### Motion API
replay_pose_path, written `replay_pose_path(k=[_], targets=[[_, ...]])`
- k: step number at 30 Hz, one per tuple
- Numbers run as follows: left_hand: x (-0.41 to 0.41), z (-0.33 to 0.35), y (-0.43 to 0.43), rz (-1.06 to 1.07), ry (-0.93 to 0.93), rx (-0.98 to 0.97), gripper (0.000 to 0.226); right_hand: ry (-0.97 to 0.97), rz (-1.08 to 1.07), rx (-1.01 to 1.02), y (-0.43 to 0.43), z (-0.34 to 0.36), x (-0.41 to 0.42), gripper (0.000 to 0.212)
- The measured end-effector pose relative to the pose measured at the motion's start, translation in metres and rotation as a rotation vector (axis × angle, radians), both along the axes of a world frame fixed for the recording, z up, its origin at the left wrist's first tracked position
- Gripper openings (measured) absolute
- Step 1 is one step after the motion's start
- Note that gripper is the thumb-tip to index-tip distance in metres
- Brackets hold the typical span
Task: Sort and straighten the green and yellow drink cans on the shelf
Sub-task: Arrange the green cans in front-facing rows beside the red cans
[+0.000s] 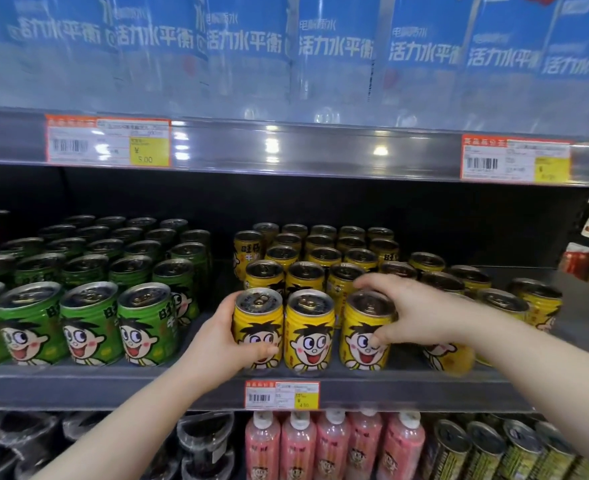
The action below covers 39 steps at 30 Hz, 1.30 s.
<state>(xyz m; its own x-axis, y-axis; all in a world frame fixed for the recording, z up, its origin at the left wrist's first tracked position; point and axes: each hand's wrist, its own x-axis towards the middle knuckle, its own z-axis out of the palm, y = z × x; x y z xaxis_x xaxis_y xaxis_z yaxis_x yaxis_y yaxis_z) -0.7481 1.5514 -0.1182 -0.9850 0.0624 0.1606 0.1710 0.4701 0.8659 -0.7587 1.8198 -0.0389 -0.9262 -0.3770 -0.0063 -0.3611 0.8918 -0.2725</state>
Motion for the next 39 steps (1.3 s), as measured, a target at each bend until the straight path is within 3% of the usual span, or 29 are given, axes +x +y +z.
replay_pose_path(k=[3, 8, 17, 27, 30, 34, 36, 39], targets=[[0.001, -0.003, -0.001, 0.017, 0.001, 0.010, 0.085, -0.011, 0.033, -0.243, -0.004, -0.023, 0.005, 0.083], [0.002, -0.008, -0.002, 0.041, -0.048, 0.018, 0.100, -0.065, -0.125, -0.587, -0.004, -0.067, 0.015, 0.116], [-0.002, -0.009, -0.001, 0.045, -0.079, 0.003, 0.082, -0.062, -0.200, -0.618, 0.000, -0.079, 0.011, 0.100], [-0.002, -0.011, -0.003, -0.015, -0.106, 0.026, 0.087, -0.072, -0.203, -0.644, 0.000, -0.084, 0.011, 0.104], [0.003, 0.000, 0.000, -0.036, -0.112, 0.092, 0.079, -0.072, -0.204, -0.642, -0.001, -0.084, 0.012, 0.107], [-0.008, 0.017, 0.008, 0.290, 0.021, 0.213, 0.052, -0.081, -0.188, -0.657, -0.001, -0.083, 0.012, 0.103], [-0.017, 0.028, 0.014, 0.371, -0.035, 0.350, 0.057, -0.085, -0.177, -0.683, -0.001, -0.085, 0.013, 0.100], [-0.024, 0.041, 0.023, 0.300, -0.236, 0.605, 0.056, -0.085, -0.171, -0.693, 0.000, -0.086, 0.013, 0.099]])
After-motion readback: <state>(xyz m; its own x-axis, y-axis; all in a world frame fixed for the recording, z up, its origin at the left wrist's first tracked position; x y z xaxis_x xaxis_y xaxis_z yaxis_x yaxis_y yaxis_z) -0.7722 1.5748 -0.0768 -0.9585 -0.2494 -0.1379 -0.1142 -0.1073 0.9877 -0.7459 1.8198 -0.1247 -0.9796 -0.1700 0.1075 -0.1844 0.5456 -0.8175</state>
